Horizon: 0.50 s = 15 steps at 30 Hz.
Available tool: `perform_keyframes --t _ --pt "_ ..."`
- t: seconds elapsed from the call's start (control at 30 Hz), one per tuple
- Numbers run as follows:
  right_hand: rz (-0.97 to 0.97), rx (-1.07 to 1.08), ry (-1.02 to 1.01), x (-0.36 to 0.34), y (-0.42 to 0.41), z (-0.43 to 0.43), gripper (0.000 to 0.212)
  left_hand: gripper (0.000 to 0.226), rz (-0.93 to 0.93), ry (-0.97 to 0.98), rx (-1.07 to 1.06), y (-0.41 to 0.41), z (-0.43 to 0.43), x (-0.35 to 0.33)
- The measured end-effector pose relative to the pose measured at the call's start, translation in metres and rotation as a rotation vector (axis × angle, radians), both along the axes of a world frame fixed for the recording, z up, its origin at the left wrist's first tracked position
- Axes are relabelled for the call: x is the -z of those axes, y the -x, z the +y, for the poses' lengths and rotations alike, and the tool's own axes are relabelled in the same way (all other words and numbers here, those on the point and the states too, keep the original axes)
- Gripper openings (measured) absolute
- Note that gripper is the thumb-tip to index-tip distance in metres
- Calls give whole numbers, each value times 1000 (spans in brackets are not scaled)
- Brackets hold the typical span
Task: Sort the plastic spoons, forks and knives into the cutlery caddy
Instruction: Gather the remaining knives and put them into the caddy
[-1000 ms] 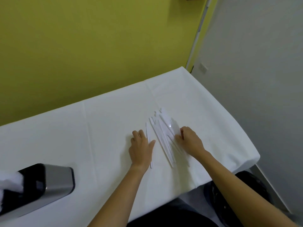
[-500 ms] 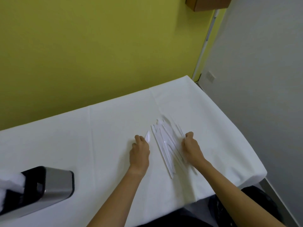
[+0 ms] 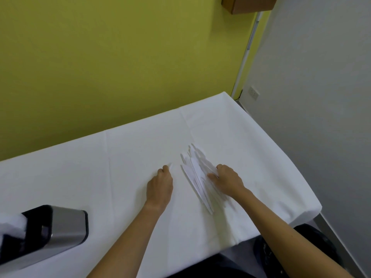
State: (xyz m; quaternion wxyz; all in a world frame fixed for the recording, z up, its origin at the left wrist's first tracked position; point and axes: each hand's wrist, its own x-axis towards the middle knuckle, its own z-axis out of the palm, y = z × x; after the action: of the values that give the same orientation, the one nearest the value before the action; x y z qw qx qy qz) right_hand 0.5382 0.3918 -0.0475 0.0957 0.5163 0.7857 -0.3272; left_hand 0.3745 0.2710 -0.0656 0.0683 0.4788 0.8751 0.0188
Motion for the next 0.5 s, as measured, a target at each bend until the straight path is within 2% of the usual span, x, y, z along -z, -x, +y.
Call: perform_keyframes --t 0.07,0.2,0.33,0.43,0.5 --pt "29 29 33 0 -3 2 28 24 -177 -59 -140 1 0 -4" --pt "231 126 160 -3 -12 8 17 34 -516 -303 -361 5 0 -14" --pt "405 220 351 -11 -19 9 17 33 -710 -406 -338 8 13 -36" --pt "512 335 535 -15 -19 8 19 28 -985 -473 -363 9 20 -54" --pt "612 421 654 -18 -17 5 22 21 -1103 -530 -369 9 23 -64"
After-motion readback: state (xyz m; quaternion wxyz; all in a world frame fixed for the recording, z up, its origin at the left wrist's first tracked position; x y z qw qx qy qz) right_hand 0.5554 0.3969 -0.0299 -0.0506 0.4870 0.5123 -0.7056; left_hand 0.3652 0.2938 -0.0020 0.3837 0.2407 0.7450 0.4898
